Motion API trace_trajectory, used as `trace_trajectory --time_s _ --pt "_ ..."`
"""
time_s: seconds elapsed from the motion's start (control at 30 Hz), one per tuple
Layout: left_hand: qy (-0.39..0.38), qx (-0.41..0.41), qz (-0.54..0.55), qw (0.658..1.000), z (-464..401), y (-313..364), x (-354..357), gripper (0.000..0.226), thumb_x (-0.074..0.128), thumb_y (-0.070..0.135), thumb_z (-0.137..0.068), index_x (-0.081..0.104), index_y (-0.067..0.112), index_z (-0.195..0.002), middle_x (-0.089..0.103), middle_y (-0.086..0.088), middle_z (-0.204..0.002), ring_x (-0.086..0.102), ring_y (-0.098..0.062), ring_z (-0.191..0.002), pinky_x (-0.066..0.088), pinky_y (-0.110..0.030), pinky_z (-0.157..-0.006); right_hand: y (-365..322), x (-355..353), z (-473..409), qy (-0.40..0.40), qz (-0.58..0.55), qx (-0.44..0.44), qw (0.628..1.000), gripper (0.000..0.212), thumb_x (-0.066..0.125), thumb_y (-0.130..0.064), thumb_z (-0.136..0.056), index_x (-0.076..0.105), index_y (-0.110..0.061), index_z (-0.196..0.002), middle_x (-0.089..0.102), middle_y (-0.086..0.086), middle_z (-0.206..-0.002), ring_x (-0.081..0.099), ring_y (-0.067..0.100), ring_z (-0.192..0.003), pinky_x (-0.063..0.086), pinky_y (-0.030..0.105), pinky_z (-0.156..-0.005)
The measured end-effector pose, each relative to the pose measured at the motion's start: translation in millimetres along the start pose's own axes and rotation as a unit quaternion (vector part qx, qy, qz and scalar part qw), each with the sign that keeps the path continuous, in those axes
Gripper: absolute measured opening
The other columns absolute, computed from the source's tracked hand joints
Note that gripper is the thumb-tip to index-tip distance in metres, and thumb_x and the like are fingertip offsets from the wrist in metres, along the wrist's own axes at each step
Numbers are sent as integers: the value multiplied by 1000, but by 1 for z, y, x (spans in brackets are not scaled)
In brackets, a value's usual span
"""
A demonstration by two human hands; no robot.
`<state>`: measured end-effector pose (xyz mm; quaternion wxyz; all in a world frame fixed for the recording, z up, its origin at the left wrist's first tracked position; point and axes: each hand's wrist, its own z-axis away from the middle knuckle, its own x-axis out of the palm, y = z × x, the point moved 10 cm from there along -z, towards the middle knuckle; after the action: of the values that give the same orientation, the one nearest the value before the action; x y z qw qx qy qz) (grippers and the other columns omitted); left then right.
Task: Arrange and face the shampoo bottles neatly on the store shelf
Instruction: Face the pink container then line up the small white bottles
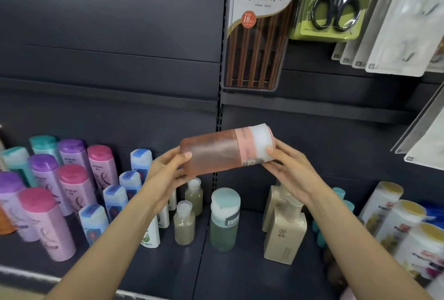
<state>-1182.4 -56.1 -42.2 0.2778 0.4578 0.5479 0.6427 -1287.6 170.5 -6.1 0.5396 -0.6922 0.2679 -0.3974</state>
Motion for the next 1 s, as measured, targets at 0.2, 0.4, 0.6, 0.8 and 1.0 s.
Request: trace_trajectory --time_s 0.2,0.4,0.6,0.8,1.0 --pt "-45 94 -16 994 15 20 7 47 69 2 -79 59 25 -118 64 3 -116 66 -9 -101 55 -26 -85 -3 -2 7 26 18 -24 999 56 64 -25 -78 54 -18 -132 66 -1 -122 62 16 -113 52 31 -95" --pt "-73 98 -81 989 14 26 13 69 71 8 -68 48 15 -132 65 3 -117 66 -3 -98 51 -13 -74 2 -11 9 53 46 -18 997 58 68 -31 -74 58 -16 -129 69 -1 -116 65 19 -108 51 39 -96" --pt "-96 50 -96 989 9 11 19 59 75 17 -69 55 23 -124 73 7 -100 67 -11 -100 54 -18 -79 -2 -19 3 95 -6 -41 995 42 63 -12 -86 59 -12 -127 69 -1 -114 65 16 -106 54 35 -90" --pt "-124 -13 -80 989 10 7 32 63 64 35 -75 47 28 -135 69 -9 -109 70 -27 -93 55 -20 -67 -17 -19 -3 101 -3 -88 991 40 63 -12 -86 59 -12 -126 69 -1 -114 65 11 -106 55 25 -84" --pt "-76 16 -10 997 2 11 25 55 68 24 -72 52 25 -125 66 -10 -106 69 -35 -92 59 -34 -76 -24 -7 -12 59 19 -86 994 39 64 -18 -82 61 -22 -121 69 -3 -116 64 11 -108 54 26 -90"
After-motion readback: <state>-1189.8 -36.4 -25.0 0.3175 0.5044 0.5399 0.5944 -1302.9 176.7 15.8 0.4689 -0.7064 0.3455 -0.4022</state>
